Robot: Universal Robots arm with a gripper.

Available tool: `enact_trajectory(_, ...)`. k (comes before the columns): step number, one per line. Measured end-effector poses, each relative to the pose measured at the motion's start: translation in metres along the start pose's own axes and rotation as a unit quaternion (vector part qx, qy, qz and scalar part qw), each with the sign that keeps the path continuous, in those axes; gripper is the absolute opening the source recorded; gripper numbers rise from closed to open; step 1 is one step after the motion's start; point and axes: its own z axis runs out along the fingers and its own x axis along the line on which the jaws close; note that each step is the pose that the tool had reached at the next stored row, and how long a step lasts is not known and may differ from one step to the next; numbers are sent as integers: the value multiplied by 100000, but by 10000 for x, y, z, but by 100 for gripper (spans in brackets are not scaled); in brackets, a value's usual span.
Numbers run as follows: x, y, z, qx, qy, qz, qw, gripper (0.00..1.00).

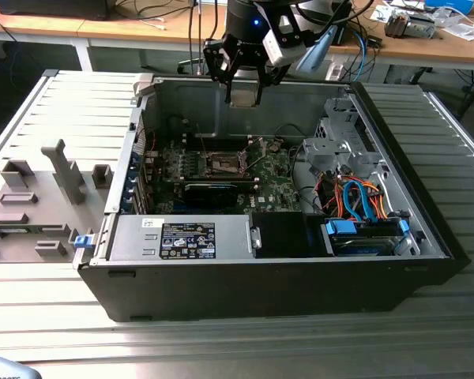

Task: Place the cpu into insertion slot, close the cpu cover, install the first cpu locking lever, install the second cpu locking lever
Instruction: 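Place the cpu into insertion slot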

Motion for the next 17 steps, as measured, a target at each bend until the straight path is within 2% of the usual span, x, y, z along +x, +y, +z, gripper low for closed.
enact_trajectory(4, 2, -1, 8, 3, 0, 2, 100000, 54)
enact_trajectory(6, 3, -4, 49, 1, 1, 1, 100000, 54)
enact_trajectory(17, 3, -12, 78, 2, 1, 3, 100000, 54)
